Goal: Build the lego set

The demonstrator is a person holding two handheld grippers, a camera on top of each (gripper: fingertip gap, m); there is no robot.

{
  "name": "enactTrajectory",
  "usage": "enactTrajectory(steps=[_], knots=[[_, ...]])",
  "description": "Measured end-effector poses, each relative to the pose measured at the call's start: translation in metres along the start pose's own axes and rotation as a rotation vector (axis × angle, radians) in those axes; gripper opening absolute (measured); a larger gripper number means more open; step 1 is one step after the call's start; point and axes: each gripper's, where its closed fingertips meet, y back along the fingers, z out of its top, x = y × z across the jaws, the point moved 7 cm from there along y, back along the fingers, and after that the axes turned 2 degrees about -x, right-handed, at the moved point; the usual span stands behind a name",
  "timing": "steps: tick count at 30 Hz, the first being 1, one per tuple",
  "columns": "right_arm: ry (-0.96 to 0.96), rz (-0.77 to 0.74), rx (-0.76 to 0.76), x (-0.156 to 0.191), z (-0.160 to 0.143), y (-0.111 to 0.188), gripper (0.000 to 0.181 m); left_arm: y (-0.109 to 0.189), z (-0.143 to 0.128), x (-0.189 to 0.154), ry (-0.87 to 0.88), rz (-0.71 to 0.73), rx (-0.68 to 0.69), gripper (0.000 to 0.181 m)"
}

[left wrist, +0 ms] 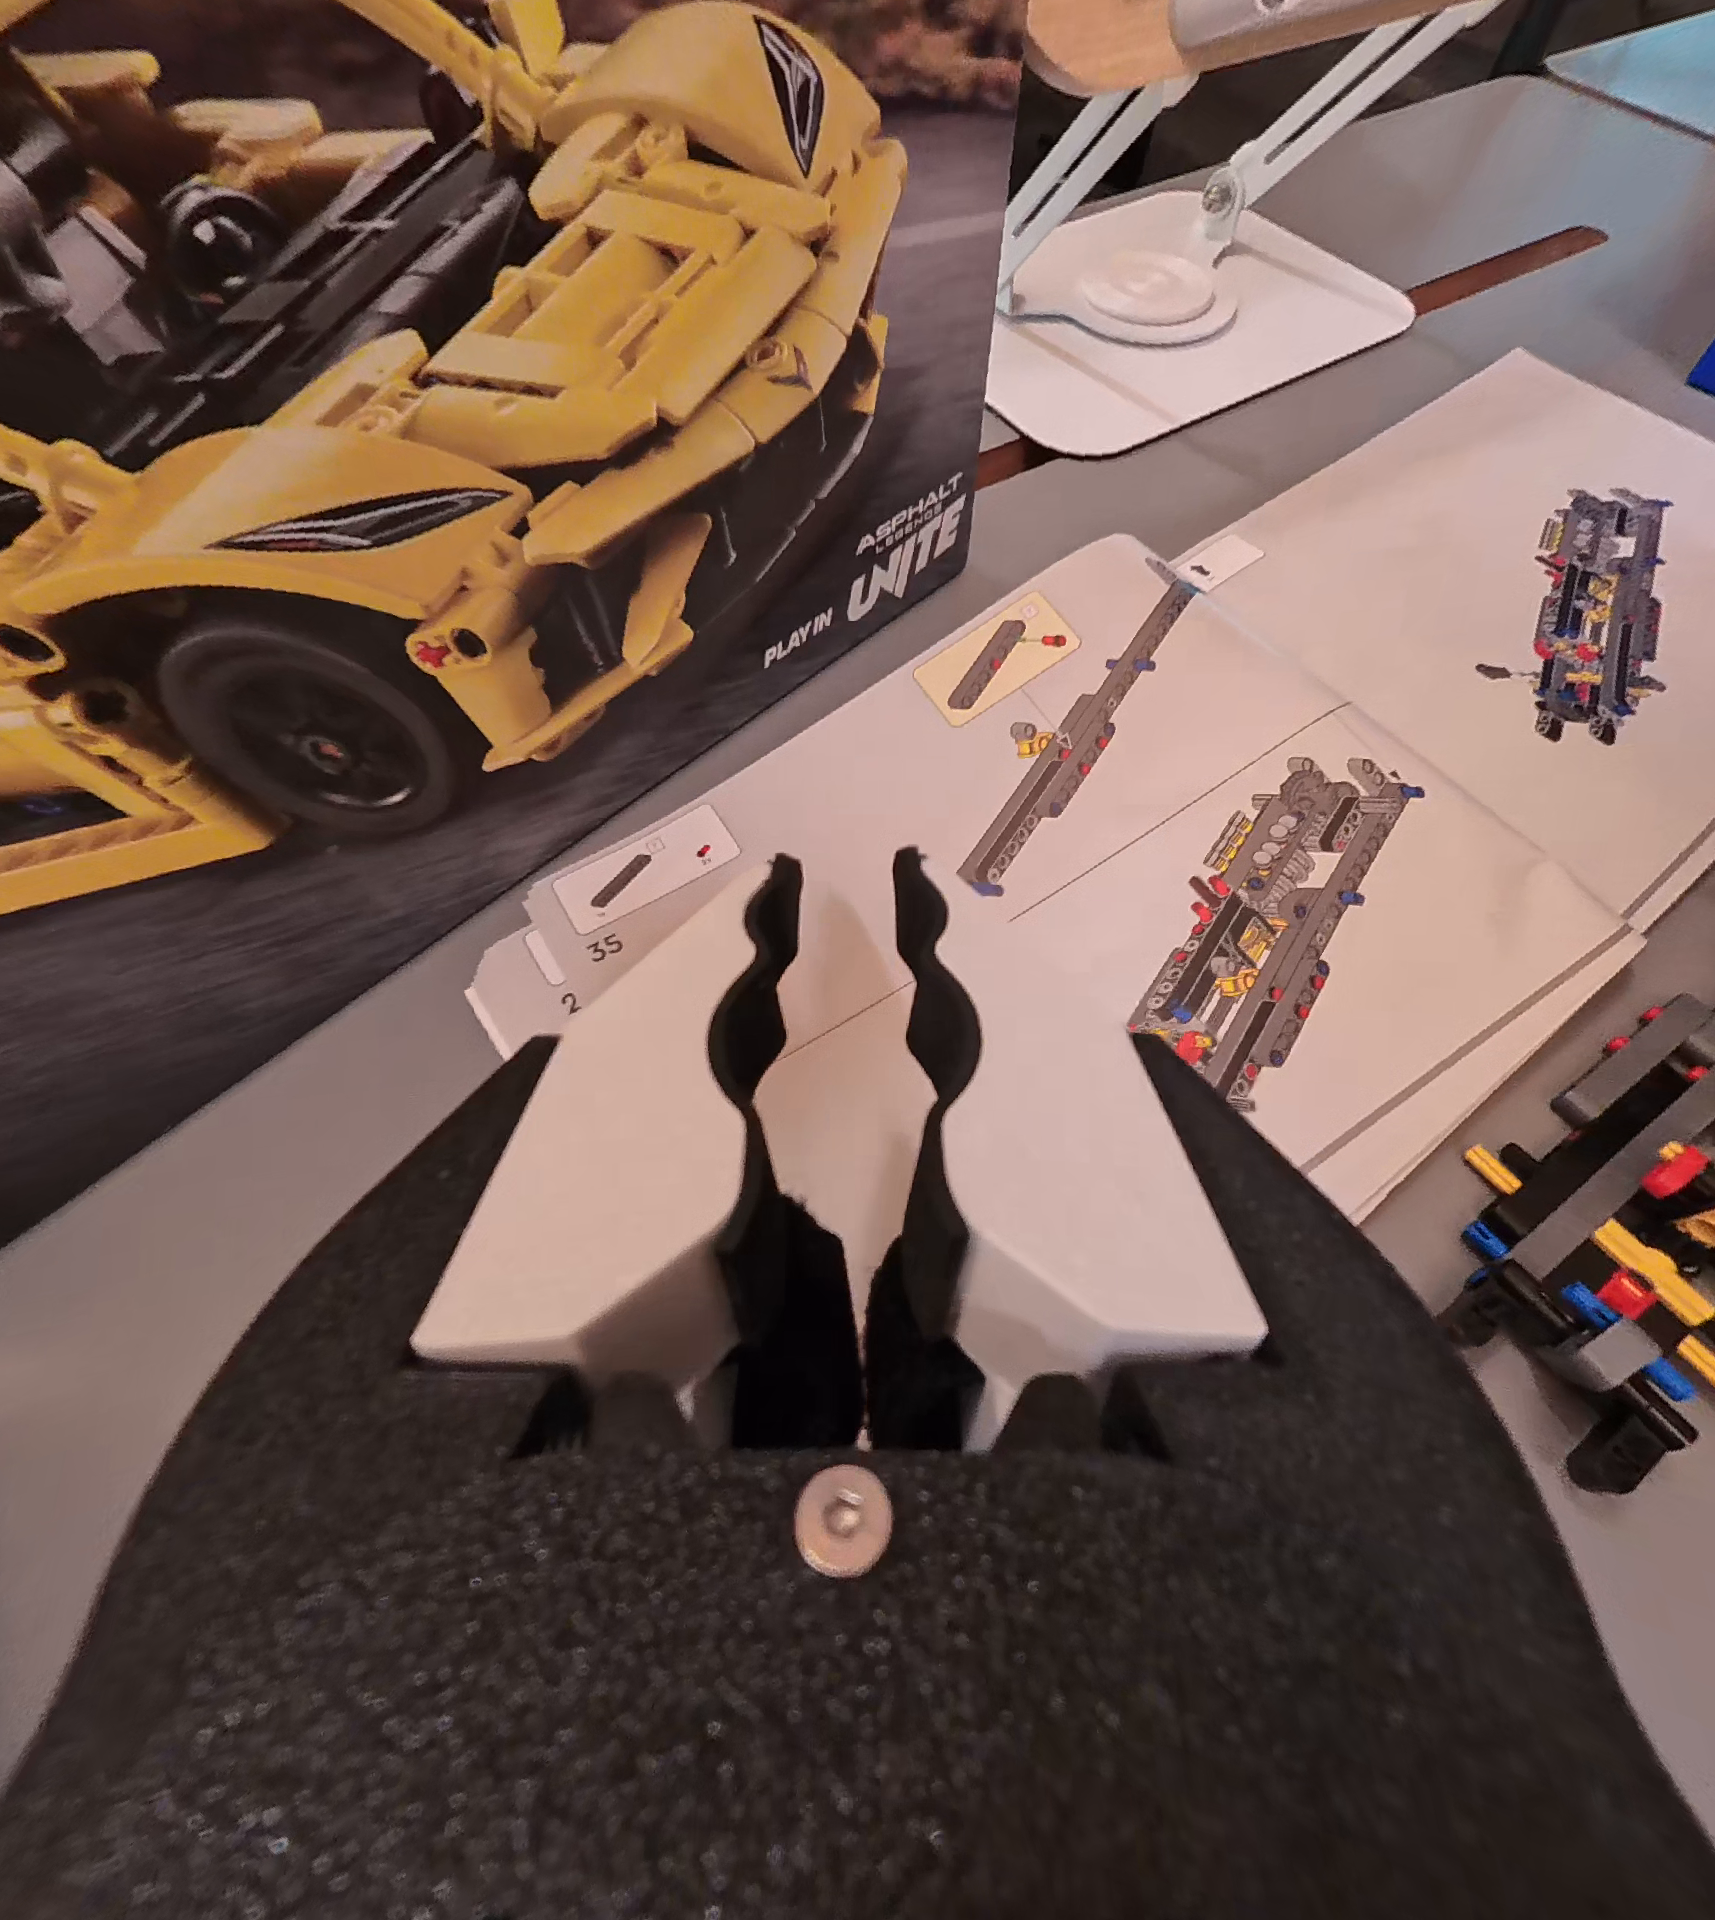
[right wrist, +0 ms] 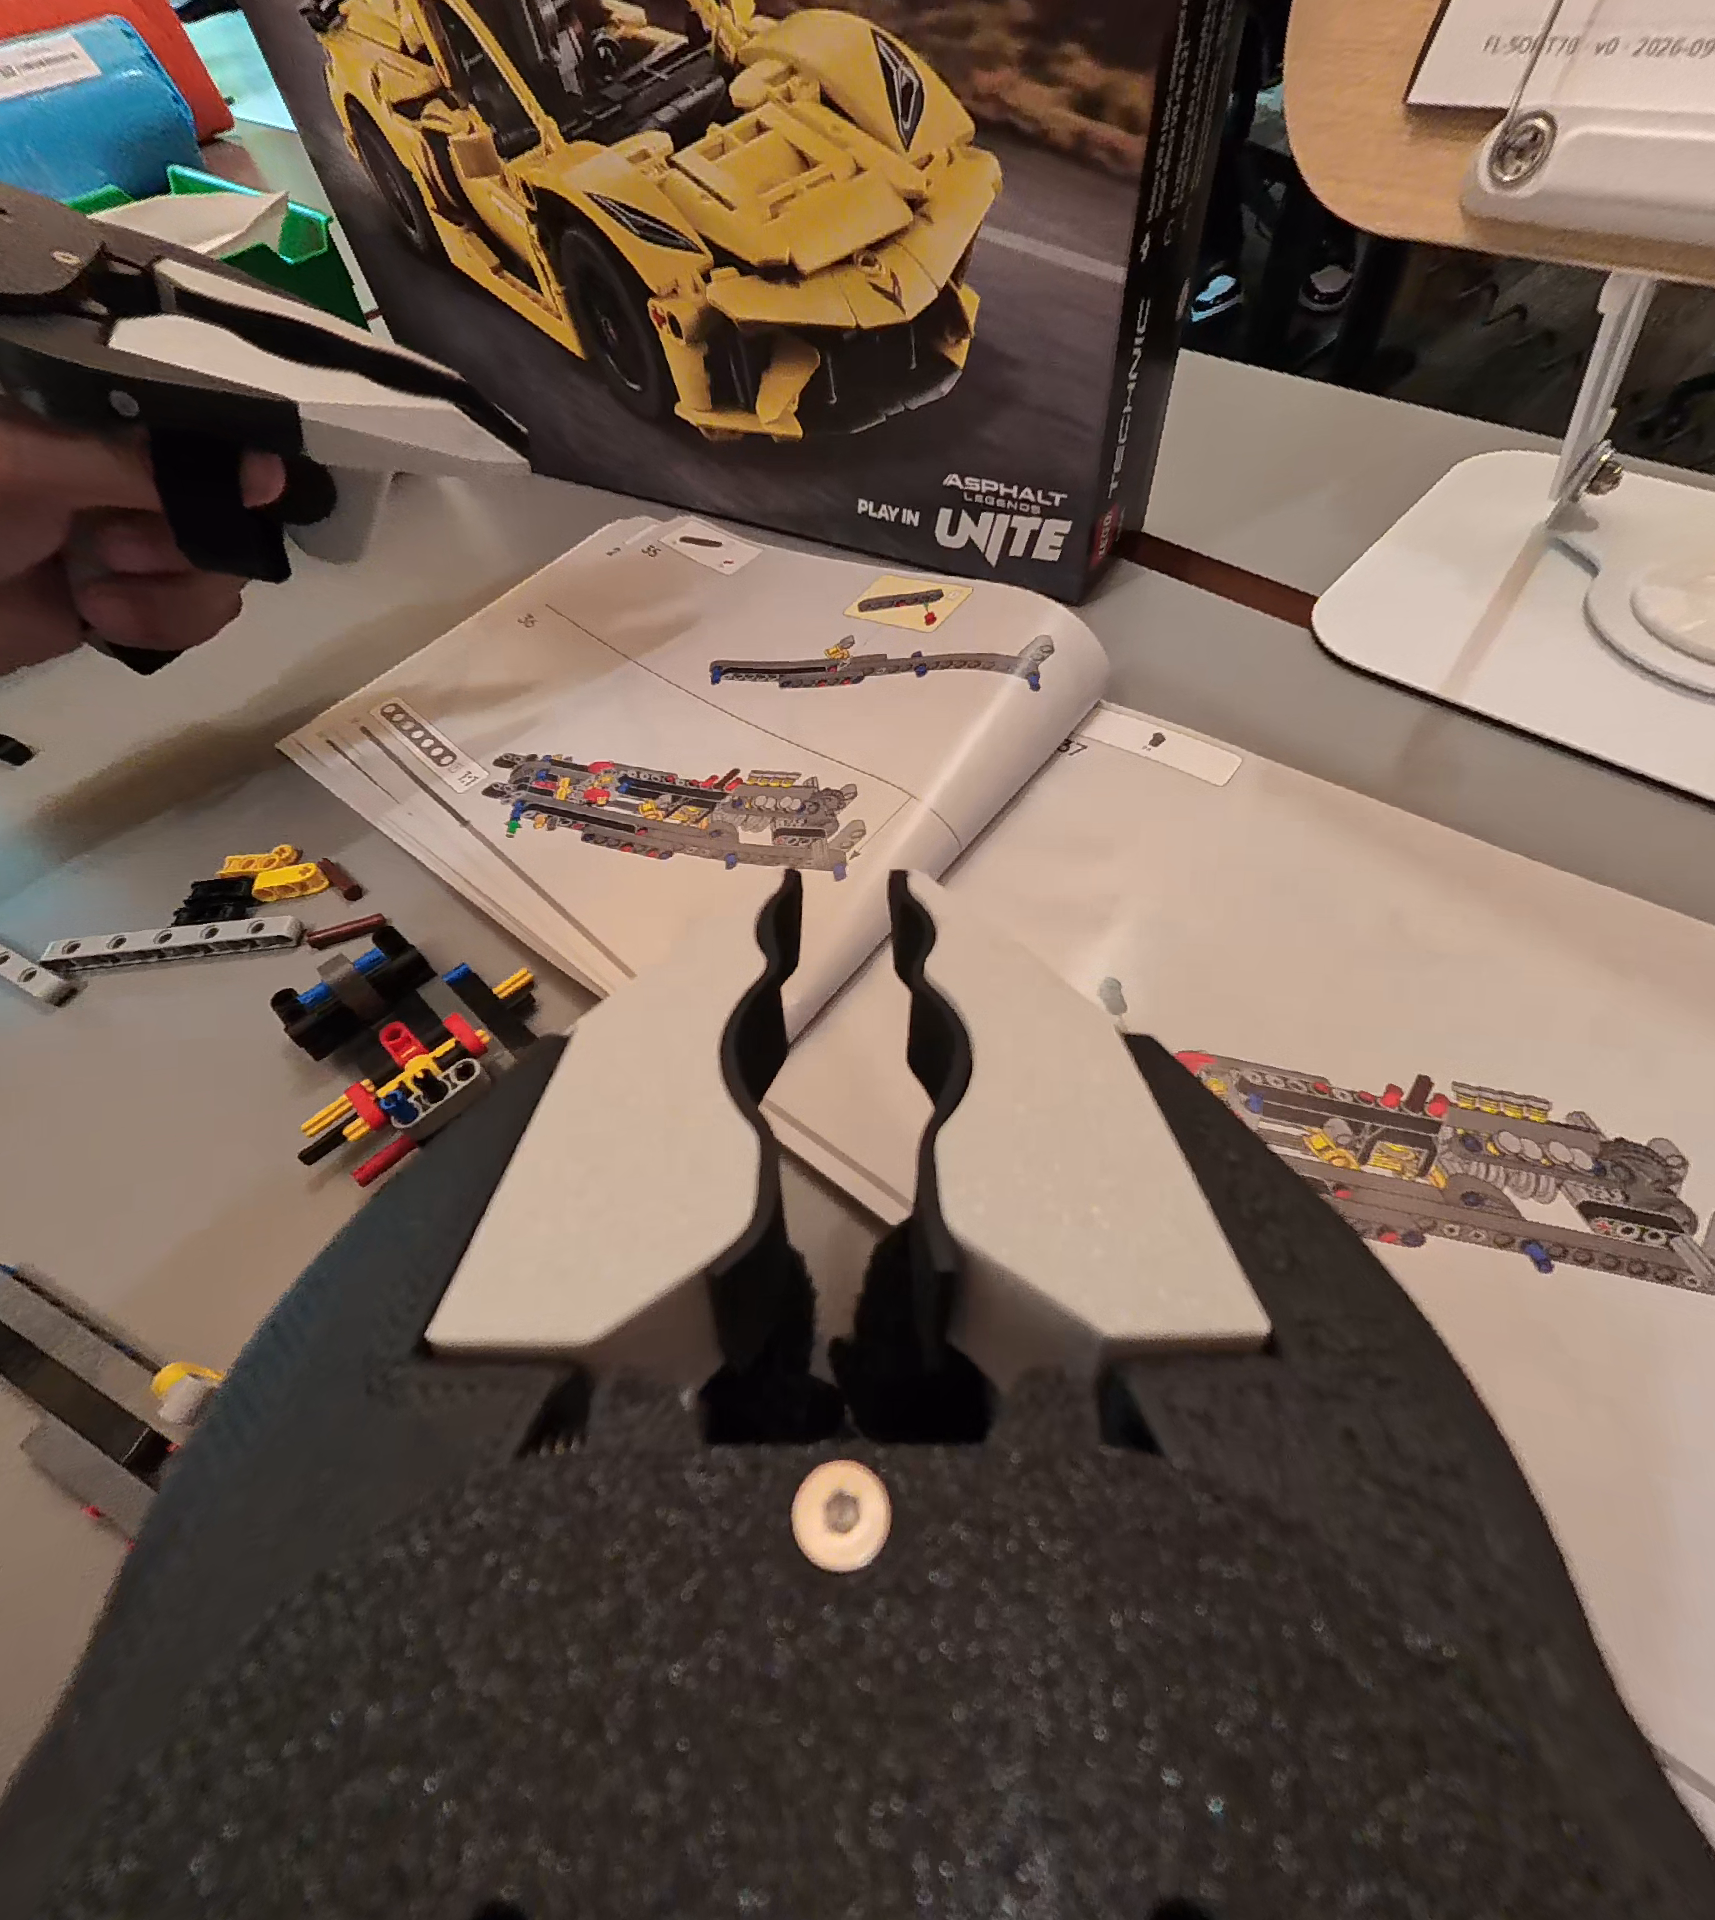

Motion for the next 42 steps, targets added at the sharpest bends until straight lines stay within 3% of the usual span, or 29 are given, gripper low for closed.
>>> enactTrajectory(steps=[42], knots=[[0.092, -0.062, 0.020, 0.002, 0.004, 0.006, 0.013, -0.006, -0.003, -0.019, -0.081, -0.020, 0.047, 0.017]])
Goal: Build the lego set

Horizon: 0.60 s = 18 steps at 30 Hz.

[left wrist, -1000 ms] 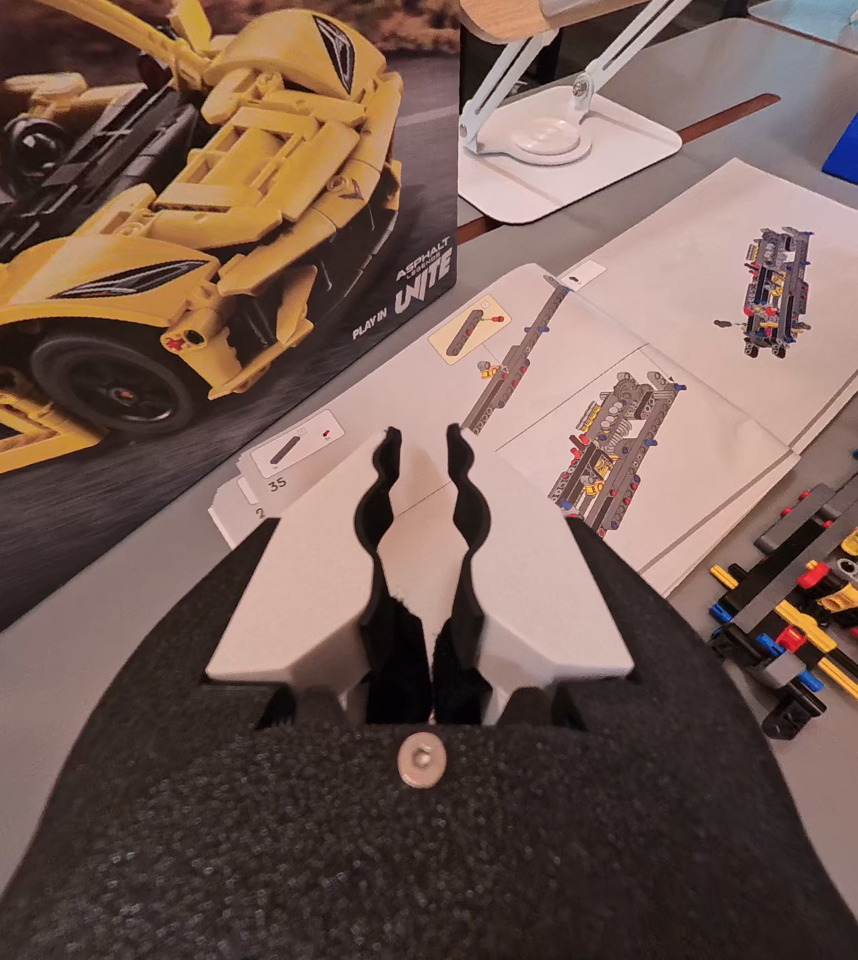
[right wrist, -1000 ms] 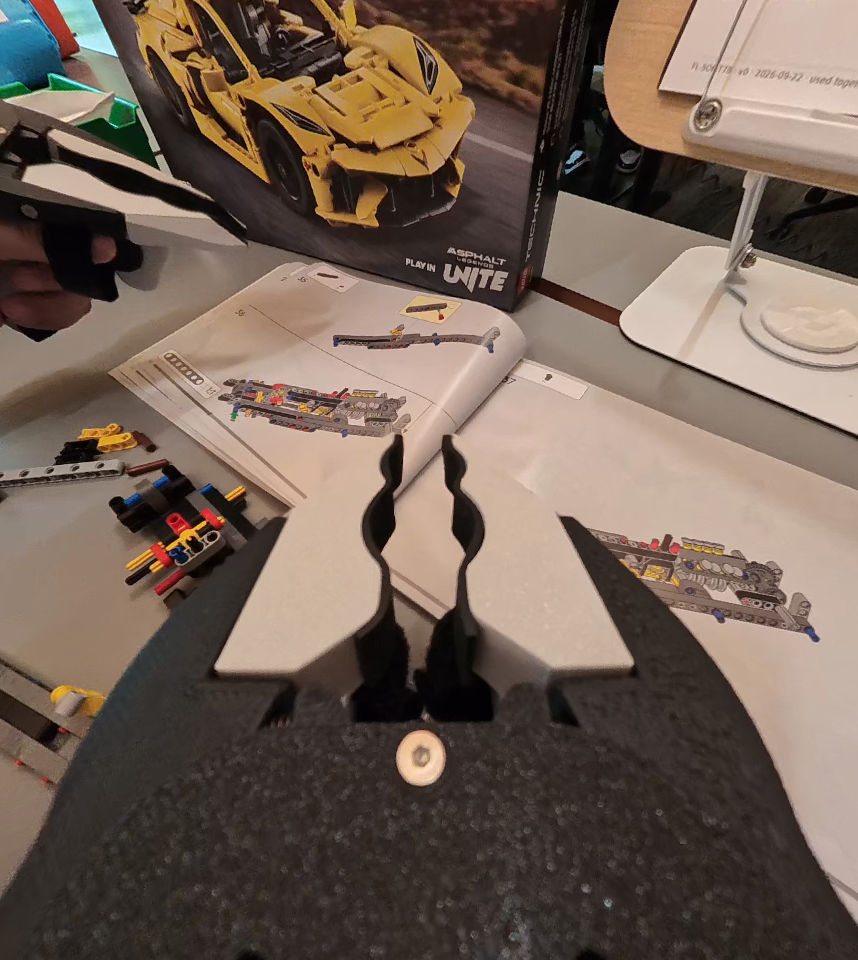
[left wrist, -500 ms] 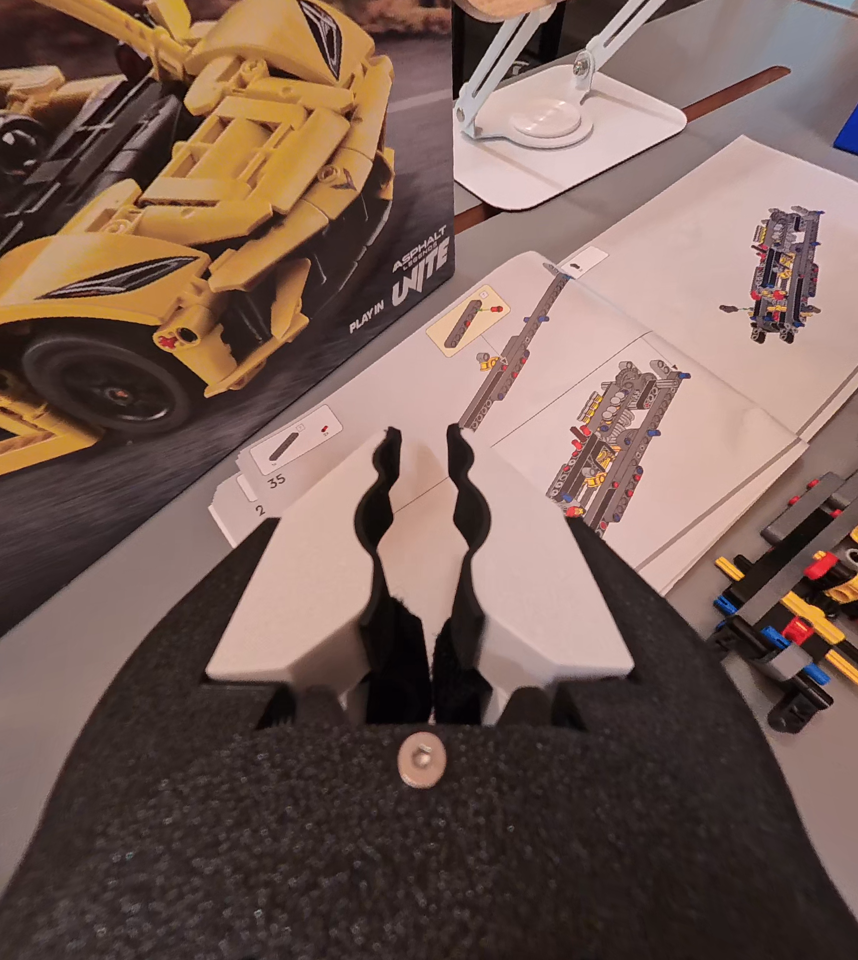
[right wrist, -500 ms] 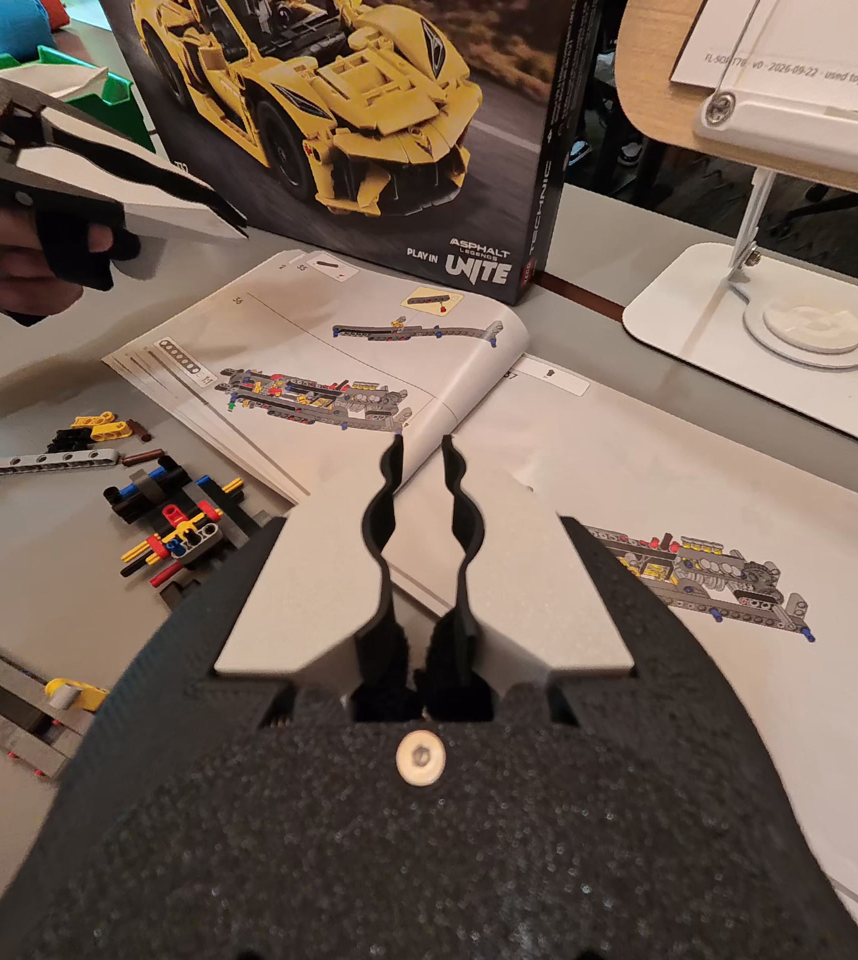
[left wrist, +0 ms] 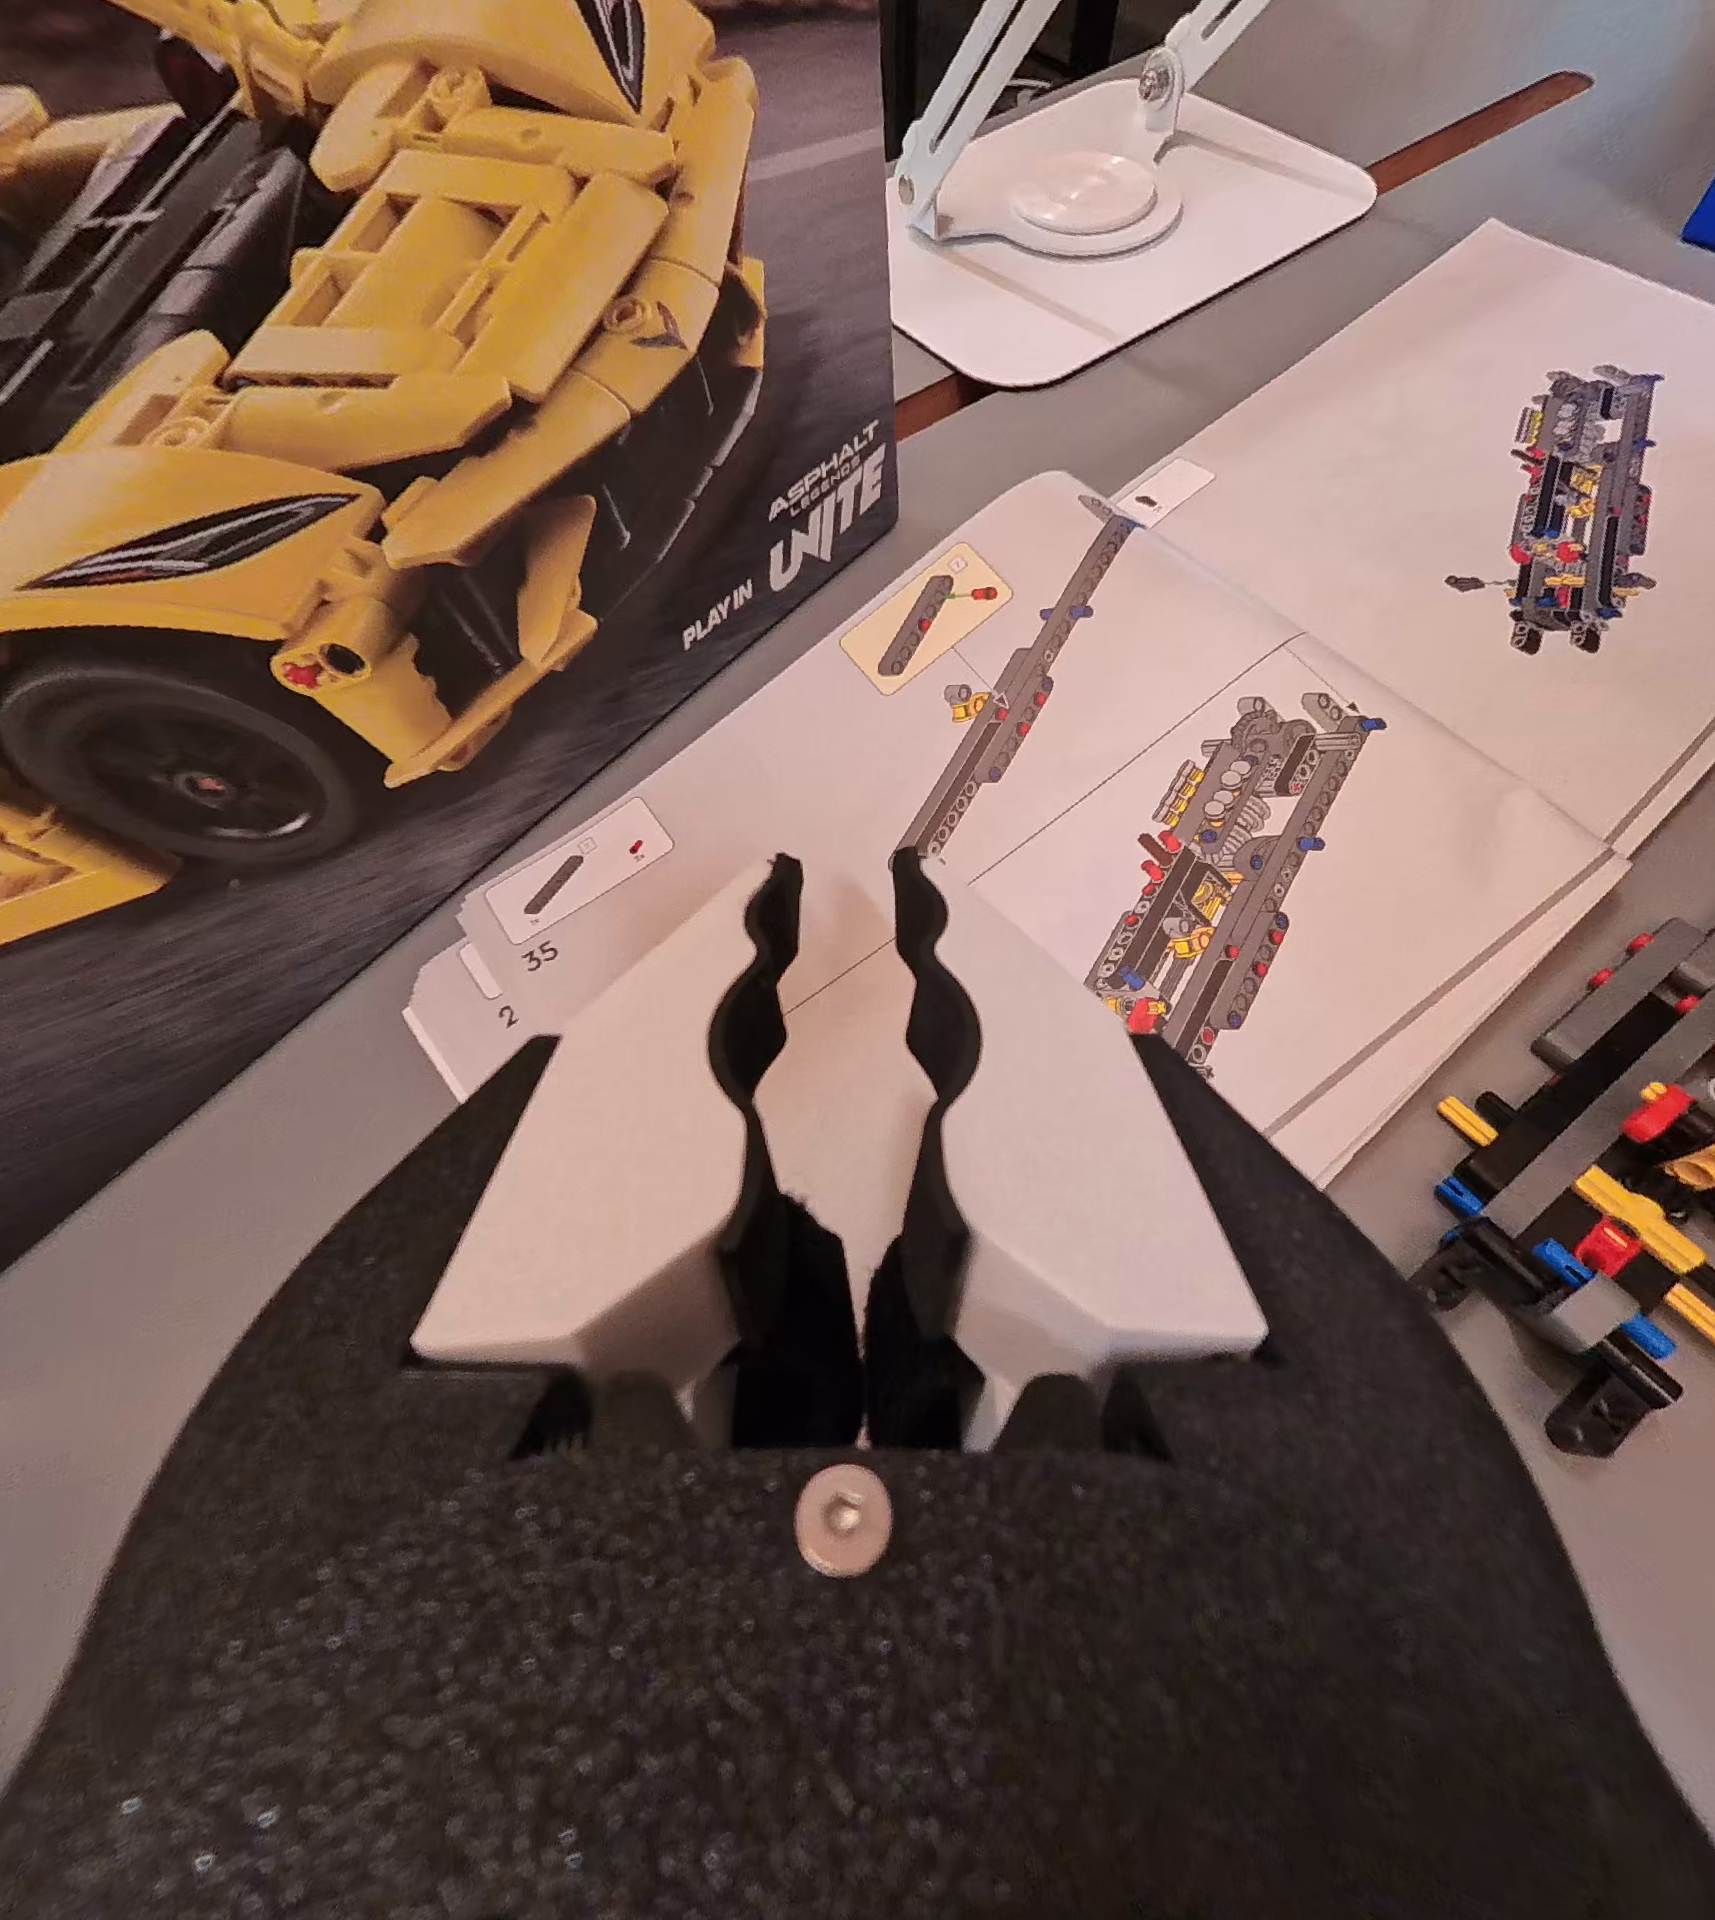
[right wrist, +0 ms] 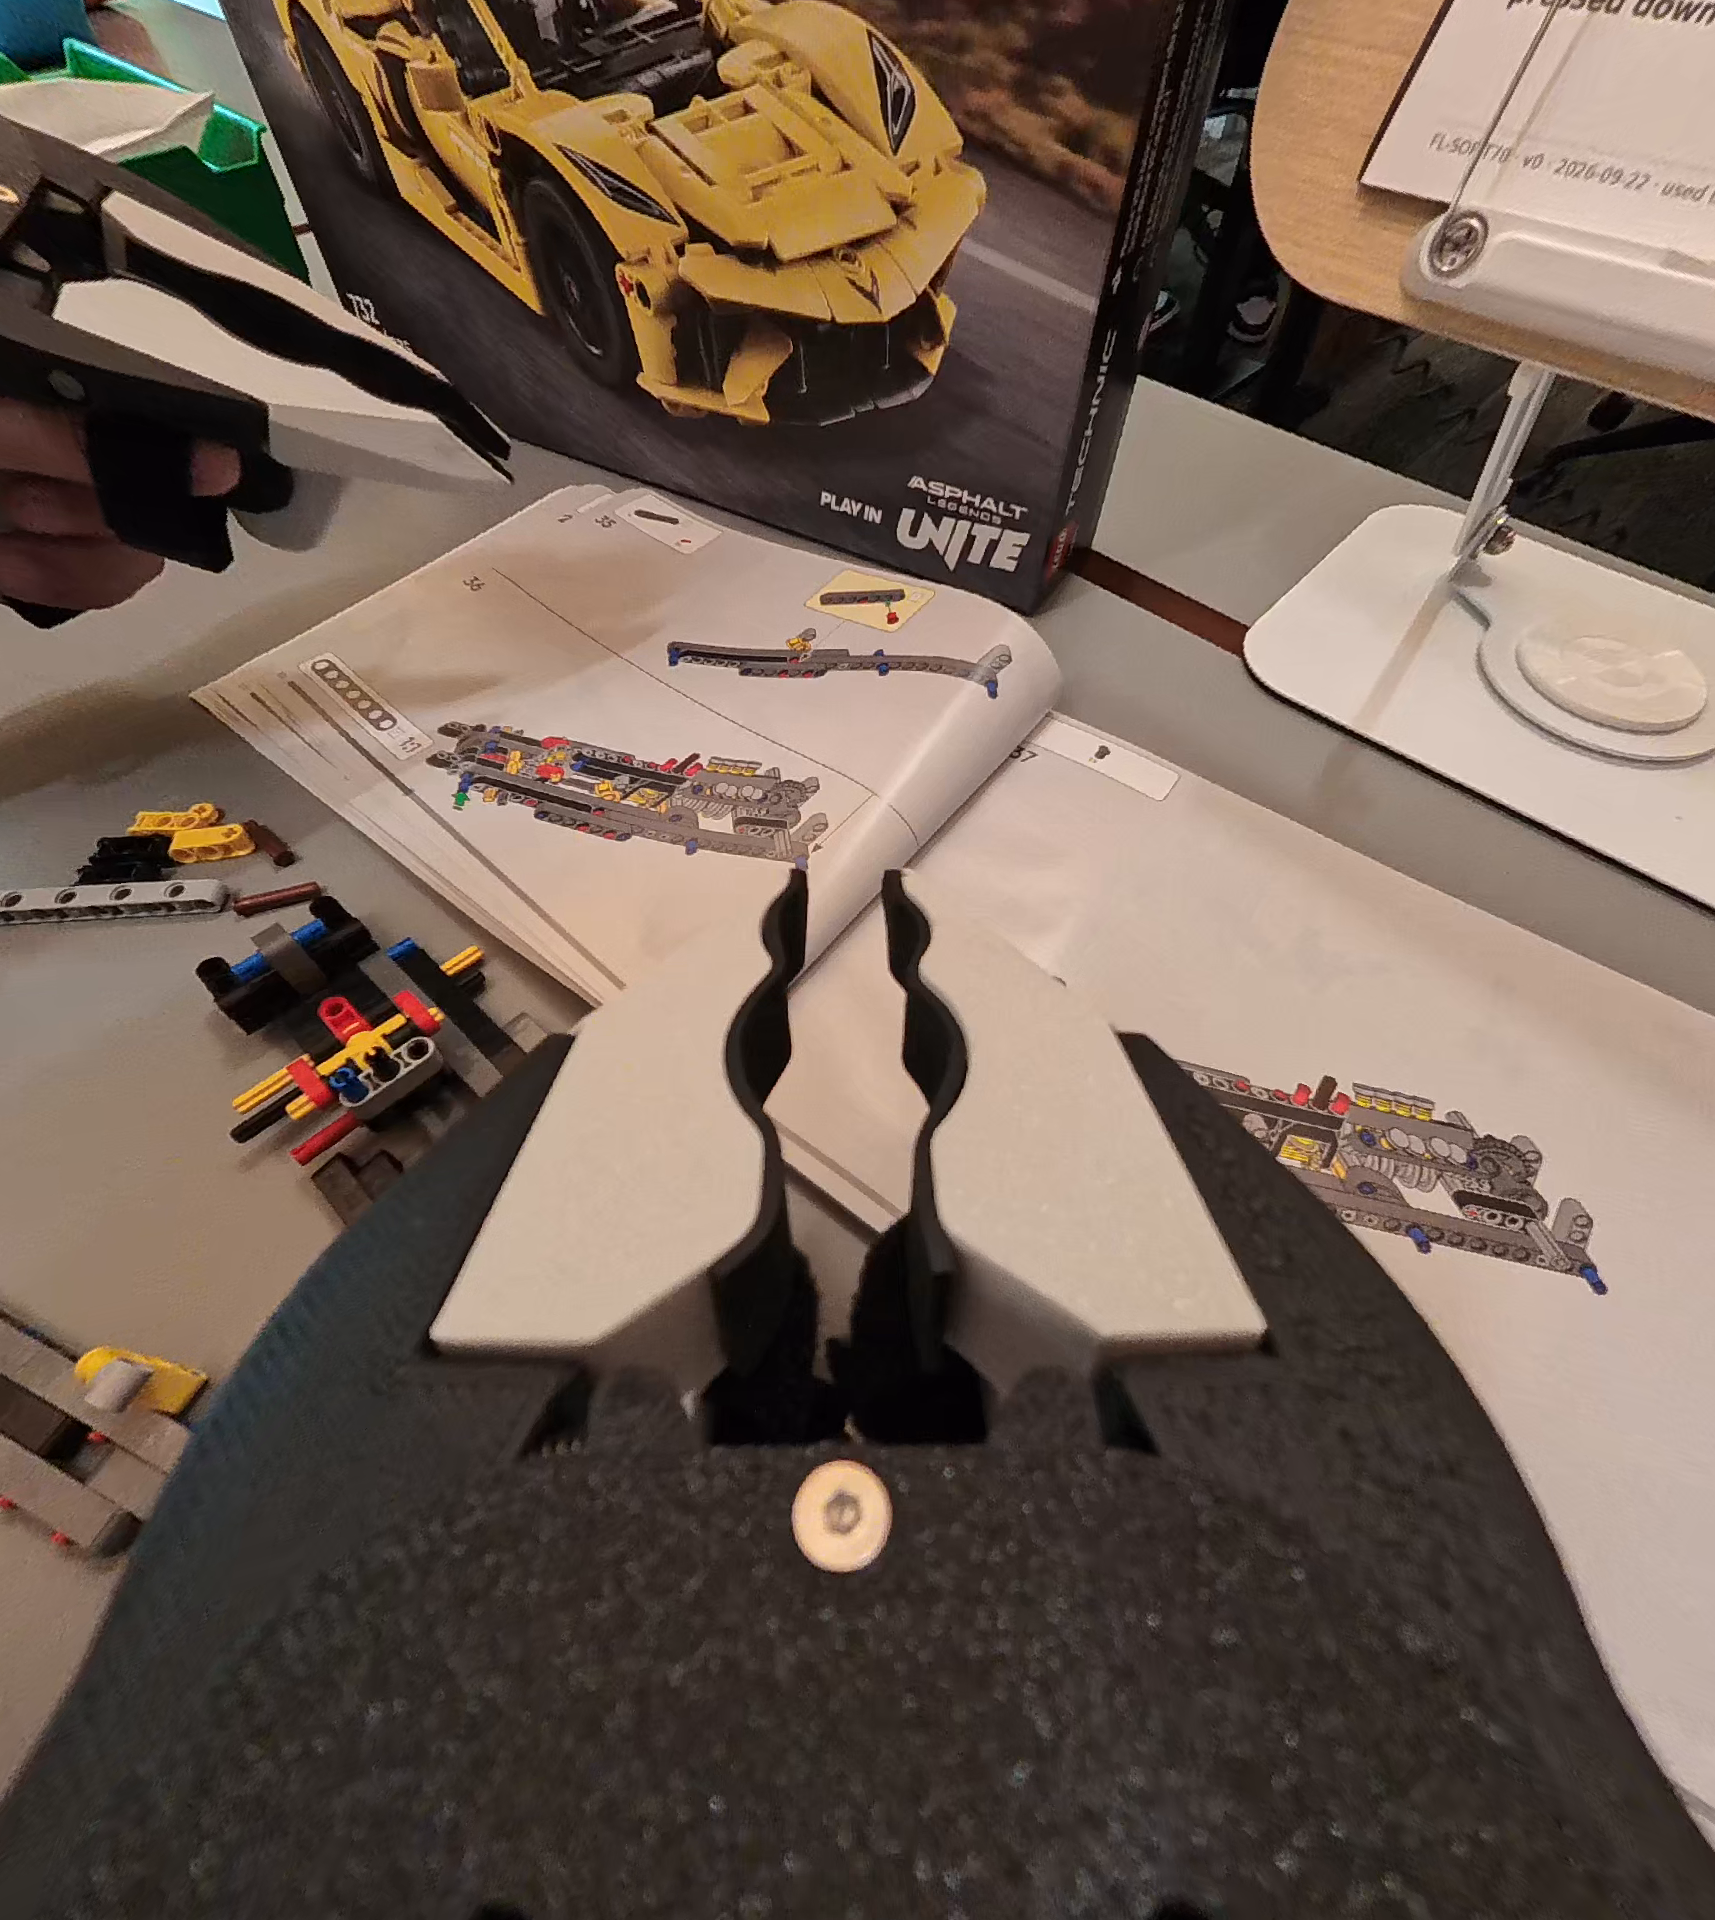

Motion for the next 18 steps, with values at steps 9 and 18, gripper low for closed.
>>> enactTrajectory(steps=[9, 18], knots=[[0.005, -0.004, -0.001, 0.0001, 0.0004, 0.0006, 0.013, 0.0001, -0.0001, 0.0000, 0.001, -0.003, 0.001, 0.017], [0.010, -0.007, 0.000, 0.0001, 0.0003, 0.0006, 0.013, -0.0012, -0.0010, -0.0015, -0.010, -0.004, 0.011, 0.017]])
